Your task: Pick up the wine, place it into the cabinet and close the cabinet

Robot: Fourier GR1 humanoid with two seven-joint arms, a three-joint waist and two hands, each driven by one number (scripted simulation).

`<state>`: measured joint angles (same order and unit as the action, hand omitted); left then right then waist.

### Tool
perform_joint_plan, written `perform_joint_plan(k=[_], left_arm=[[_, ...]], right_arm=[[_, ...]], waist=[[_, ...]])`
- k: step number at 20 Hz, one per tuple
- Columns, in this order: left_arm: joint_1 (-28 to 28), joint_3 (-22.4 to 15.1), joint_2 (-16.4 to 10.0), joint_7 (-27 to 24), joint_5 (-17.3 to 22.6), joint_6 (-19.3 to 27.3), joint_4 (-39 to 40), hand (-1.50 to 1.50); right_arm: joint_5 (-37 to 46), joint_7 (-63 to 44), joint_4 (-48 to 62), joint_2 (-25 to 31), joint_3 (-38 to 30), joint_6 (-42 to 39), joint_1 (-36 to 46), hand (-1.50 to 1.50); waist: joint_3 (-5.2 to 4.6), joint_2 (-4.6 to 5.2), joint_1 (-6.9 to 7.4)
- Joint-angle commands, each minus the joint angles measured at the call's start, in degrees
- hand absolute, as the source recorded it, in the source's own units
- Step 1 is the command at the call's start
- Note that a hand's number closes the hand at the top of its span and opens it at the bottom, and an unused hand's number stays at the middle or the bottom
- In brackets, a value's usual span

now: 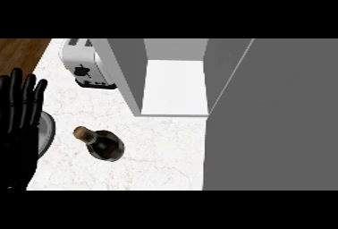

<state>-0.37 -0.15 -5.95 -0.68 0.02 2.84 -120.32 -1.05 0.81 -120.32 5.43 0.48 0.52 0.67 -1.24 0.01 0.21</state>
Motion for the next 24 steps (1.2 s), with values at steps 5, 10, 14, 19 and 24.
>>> perform_joint_plan(k=[5, 10, 14, 19, 24], left_arm=[[-1.44, -15.73, 5.76, 4.13, -16.56, 8.61, -0.49, -1.5], [0.96, -18.36, 5.89, 10.65, -4.15, 20.59, -4.63, -1.5], [-3.42, -28.81, 5.93, 21.26, -15.14, 30.7, -9.5, -1.5], [-4.35, -38.33, 5.94, 34.68, -29.43, 34.56, -17.89, -1.5], [-8.98, -41.55, 5.95, 46.69, -37.41, 35.21, -22.48, -1.5]], right_arm=[[2.71, -1.35, -7.71, -1.52, 3.65, 0.07, -7.9, -1.5], [-11.86, -5.76, -9.15, 1.35, 10.33, -12.09, -9.48, -1.5], [-14.87, -8.22, -10.46, 2.55, 8.81, -12.81, -9.82, -1.5], [-18.05, -15.19, -18.75, 3.42, 7.39, -10.44, -10.32, -1.5], [-16.87, -17.68, -19.27, 3.44, 7.93, -9.12, -8.45, -1.5]], waist=[[1.28, -0.19, -0.85], [1.29, -0.52, -0.36], [1.35, -0.23, -0.38], [1.37, -0.39, 0.0], [1.38, -0.49, 0.39]])
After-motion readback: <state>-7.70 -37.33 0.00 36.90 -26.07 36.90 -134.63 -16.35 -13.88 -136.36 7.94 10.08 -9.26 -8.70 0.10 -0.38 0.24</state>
